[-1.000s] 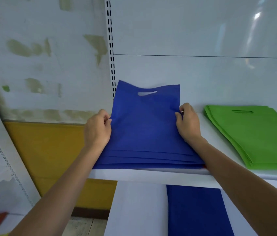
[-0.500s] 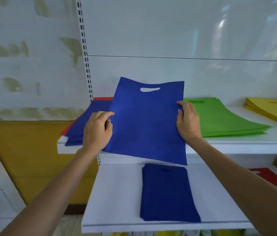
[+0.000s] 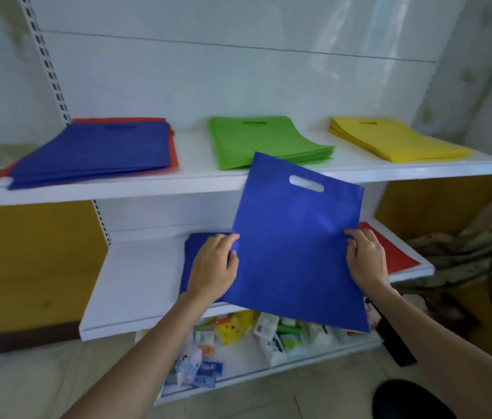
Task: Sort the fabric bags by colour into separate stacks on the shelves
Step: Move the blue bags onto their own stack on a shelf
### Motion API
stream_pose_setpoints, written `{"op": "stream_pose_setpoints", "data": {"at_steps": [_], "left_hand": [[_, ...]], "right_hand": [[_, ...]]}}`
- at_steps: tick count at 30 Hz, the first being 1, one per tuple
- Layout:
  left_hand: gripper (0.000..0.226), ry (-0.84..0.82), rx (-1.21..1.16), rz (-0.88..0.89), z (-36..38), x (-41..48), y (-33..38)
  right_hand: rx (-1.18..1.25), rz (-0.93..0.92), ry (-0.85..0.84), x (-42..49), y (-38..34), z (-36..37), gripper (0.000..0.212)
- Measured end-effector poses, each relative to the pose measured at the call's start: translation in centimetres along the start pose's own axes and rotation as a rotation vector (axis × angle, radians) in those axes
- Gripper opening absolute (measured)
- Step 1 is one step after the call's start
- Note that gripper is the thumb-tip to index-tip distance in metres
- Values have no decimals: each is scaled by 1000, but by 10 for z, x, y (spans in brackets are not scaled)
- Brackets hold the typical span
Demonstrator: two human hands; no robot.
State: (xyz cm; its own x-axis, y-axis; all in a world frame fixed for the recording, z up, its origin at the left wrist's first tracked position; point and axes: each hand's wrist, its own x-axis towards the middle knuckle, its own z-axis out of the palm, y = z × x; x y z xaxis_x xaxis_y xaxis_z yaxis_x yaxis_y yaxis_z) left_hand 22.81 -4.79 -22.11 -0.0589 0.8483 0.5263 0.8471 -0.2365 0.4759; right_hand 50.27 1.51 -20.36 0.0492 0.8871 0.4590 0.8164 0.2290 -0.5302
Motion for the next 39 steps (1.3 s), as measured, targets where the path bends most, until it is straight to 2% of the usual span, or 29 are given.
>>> {"op": "stream_pose_setpoints", "data": {"at_steps": [5,10,13,17,22,26,28,30,32,35,39], "left_hand": [[38,-180,-65,-53,65,-40,15],[39,-298,-108,-192,105,-73,-15],[39,-329,-102,-262,120,-80,-48],[39,-346,-82,-350,129,-71,-100],[38,-299,-28,-460,140,-28,-182],[37,-277,50,-507,149,3,-240],[36,-316,123,-510,155,13,-262],[36,-387,233,-522,158,15,-276],[38,-464,343,-554,158,11,-283],[42,-560,404,-598,155,5,-285],[38,-491,313,-620,148,6,-271]], "right_hand": [[-59,143,-67,-38,60,-13,25],[-87,192,-133,-58,79,25,21],[-105,210,-205,-58,79,65,21],[-162,218,-324,-41,65,132,32],[-88,162,-472,15,38,235,42],[-8,114,-506,51,24,309,42],[-12,96,-534,64,23,339,41],[-127,70,-616,68,28,361,40],[-283,85,-707,67,30,370,38],[-372,103,-759,65,26,368,38],[-272,121,-698,57,23,349,40]]}}
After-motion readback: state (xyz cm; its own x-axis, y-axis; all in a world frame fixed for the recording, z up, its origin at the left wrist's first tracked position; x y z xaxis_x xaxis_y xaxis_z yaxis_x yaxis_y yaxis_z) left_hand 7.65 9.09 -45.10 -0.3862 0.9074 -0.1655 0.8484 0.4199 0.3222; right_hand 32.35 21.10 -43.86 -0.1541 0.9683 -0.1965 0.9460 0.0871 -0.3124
